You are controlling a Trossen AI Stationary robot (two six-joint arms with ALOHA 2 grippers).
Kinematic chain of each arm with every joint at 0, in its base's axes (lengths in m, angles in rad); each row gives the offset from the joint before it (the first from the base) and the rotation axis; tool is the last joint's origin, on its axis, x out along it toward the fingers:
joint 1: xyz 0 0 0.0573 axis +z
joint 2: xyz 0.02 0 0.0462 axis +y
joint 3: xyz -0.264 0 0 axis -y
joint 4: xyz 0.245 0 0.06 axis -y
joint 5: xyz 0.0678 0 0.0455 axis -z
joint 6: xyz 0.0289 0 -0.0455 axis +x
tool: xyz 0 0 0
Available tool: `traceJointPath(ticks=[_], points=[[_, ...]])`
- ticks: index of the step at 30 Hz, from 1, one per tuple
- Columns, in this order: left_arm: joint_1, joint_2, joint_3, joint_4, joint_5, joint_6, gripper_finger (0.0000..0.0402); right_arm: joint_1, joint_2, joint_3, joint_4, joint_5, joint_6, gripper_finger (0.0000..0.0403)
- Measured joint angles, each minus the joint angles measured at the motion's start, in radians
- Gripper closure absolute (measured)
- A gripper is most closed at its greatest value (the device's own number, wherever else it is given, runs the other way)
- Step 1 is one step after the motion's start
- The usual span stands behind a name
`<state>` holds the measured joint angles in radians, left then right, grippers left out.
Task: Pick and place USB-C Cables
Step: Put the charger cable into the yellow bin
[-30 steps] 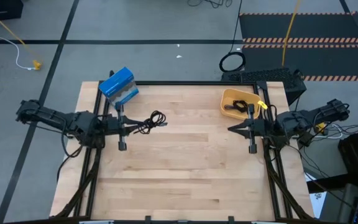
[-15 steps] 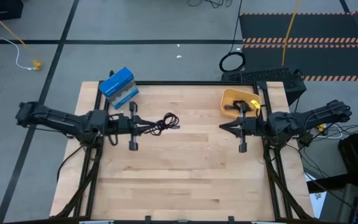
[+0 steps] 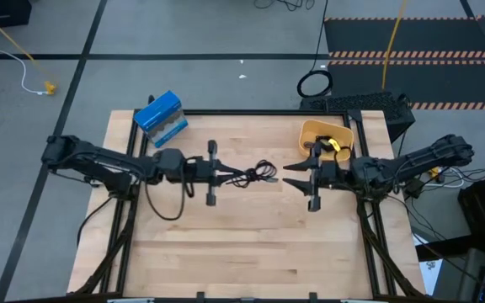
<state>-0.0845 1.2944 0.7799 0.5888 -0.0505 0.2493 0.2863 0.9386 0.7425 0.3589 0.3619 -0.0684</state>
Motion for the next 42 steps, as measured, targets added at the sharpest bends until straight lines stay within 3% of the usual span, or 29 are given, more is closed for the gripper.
traceJointPath(ticks=[7,13,18,36,42], points=[[-0.003,0.102,0.105,0.057,0.002,0.009,0.0393,0.0,0.032,0.0,0.019,-0.001,0.03,0.0204],[-0.007,0.159,0.138,0.082,0.009,0.011,0.0378,0.0,0.074,0.0,0.073,-0.001,0.03,0.0178],[-0.007,0.2,0.142,0.127,0.017,0.02,0.0393,-0.005,0.111,0.0,0.139,-0.008,0.03,0.0174],[-0.011,0.243,0.144,0.258,0.01,0.024,0.038,-0.062,0.236,0.0,0.304,-0.11,0.047,0.0174],[-0.011,0.251,0.144,0.28,0.006,0.031,0.0393,-0.071,0.253,0.0,0.336,-0.129,0.047,0.0175]])
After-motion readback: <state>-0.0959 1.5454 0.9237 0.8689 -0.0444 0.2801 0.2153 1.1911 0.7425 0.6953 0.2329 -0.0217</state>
